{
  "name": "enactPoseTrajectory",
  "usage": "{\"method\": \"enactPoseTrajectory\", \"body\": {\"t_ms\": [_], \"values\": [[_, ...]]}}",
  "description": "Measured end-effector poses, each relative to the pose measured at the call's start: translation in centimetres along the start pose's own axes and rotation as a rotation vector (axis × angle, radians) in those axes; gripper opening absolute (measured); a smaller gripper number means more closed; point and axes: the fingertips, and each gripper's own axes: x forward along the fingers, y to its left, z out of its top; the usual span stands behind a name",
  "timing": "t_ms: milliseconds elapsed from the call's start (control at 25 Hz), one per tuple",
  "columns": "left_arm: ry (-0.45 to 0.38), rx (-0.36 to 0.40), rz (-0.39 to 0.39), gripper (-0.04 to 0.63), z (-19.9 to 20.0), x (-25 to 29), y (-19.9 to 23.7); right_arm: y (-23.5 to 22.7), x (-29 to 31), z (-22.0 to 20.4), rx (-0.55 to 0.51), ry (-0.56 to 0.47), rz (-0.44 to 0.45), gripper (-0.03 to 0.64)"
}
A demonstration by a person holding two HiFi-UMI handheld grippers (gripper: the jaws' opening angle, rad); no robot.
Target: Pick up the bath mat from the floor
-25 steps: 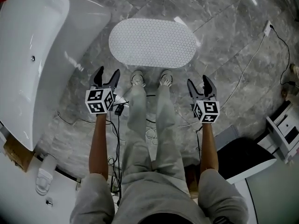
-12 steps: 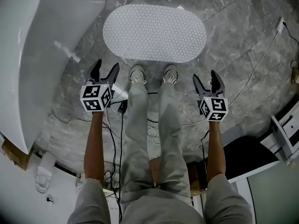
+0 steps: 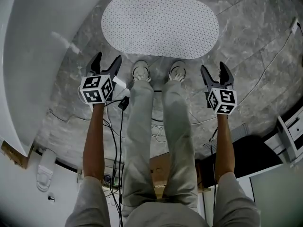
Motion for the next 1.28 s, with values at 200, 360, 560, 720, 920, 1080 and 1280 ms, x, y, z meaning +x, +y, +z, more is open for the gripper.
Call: {"method": "enactPoseTrajectory", "body": {"t_ms": [200, 360, 560, 720, 920, 1080, 1280], "values": [[0.048, 0.019, 0.016, 0.379, -2.0, 4.2, 2.4, -0.6, 2.8, -1.4, -0.001, 0.028, 0.0, 0.321], [0.07, 0.018, 0.04, 0.418, -3.0, 8.2, 5.1, -1.6, 5.6, -2.0, -0.018, 0.034, -0.005, 0.321], [0.082, 0.017, 0.054, 0.426, -4.0, 12.7, 7.9, -2.1, 8.2, -2.7, -0.03, 0.028, -0.009, 0.321], [0.097, 0.023, 0.084, 0.44, -4.9, 15.6, 10.3, -1.9, 10.4, -3.6, -0.025, 0.024, 0.003, 0.321], [0.125, 0.026, 0.106, 0.48, -6.2, 18.8, 12.8, -1.8, 12.4, -4.7, -0.023, 0.016, 0.008, 0.321], [0.145, 0.059, 0.128, 0.514, -7.0, 20.8, 14.3, -2.1, 13.7, -5.9, -0.027, 0.026, 0.009, 0.321], [0.151, 0.0, 0.147, 0.532, -7.8, 22.4, 15.5, -2.8, 14.7, -6.3, -0.035, 0.028, 0.012, 0.321]]}}
